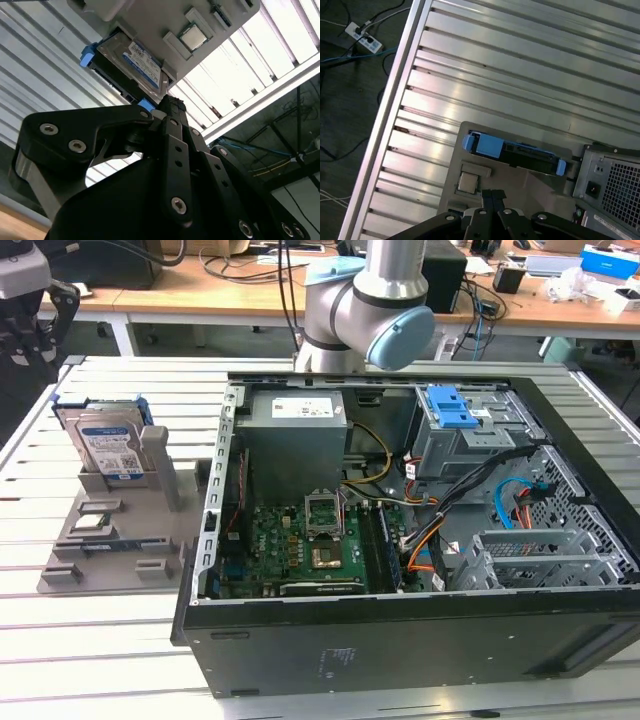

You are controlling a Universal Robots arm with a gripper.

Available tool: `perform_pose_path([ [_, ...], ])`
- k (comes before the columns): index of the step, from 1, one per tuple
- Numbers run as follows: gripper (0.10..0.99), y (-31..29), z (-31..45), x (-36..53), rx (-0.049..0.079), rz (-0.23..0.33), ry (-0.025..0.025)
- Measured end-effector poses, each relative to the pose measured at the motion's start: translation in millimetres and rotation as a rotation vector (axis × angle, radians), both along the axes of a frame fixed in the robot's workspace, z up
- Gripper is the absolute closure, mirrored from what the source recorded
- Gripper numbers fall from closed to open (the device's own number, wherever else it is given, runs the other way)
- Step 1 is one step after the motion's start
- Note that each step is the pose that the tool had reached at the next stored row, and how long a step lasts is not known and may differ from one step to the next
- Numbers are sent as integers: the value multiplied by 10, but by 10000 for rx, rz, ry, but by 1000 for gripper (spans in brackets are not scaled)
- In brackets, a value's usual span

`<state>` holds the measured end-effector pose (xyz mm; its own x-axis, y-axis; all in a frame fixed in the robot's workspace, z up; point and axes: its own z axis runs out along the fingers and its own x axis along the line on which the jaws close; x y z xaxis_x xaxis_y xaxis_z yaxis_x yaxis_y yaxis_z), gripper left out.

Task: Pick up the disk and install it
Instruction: 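Pick up the disk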

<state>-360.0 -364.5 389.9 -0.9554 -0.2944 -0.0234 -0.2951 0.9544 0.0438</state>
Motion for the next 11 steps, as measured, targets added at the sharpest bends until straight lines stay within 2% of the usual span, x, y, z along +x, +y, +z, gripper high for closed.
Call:
perform_pose_path([
  [8,980,0,0,0,0,1006,0],
  [11,980,0,0,0,0,1176,0],
])
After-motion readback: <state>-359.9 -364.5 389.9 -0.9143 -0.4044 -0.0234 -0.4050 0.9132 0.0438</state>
